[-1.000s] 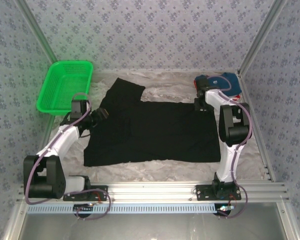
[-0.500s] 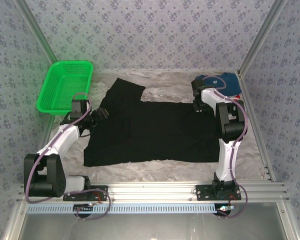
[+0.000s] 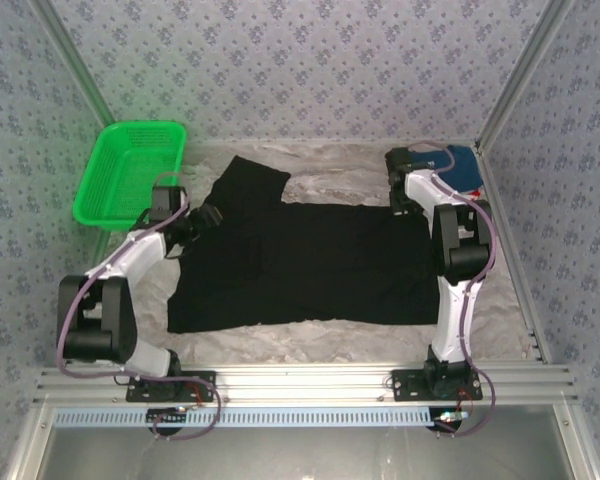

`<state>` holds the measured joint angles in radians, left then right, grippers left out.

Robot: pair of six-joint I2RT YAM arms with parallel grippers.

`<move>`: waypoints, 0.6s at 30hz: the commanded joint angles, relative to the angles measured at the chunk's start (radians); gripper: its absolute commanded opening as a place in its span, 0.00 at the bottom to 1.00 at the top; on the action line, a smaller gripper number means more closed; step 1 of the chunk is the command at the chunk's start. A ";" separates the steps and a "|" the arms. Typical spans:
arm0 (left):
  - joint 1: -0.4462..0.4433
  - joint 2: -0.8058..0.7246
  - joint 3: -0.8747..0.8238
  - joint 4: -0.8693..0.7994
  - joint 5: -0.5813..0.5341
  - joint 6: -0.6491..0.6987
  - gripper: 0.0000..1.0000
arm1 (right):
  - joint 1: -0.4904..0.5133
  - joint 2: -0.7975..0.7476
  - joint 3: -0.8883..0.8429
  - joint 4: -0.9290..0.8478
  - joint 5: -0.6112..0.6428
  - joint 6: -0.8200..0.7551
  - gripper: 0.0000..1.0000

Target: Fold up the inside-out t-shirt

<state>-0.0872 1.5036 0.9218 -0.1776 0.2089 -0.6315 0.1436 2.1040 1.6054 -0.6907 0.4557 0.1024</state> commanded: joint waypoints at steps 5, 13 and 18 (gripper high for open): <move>-0.069 0.308 0.293 -0.004 -0.013 0.096 0.64 | -0.011 0.026 0.039 -0.035 0.015 -0.024 0.08; -0.107 0.458 0.460 -0.082 -0.016 0.152 0.63 | -0.015 0.023 0.039 -0.030 -0.005 -0.026 0.07; -0.106 0.565 0.614 -0.142 -0.104 0.248 0.64 | -0.013 0.028 0.040 -0.024 -0.018 -0.024 0.07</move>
<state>-0.1978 2.0171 1.4464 -0.2741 0.1661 -0.4648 0.1329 2.1094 1.6150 -0.6933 0.4511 0.0879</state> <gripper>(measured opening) 0.634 0.074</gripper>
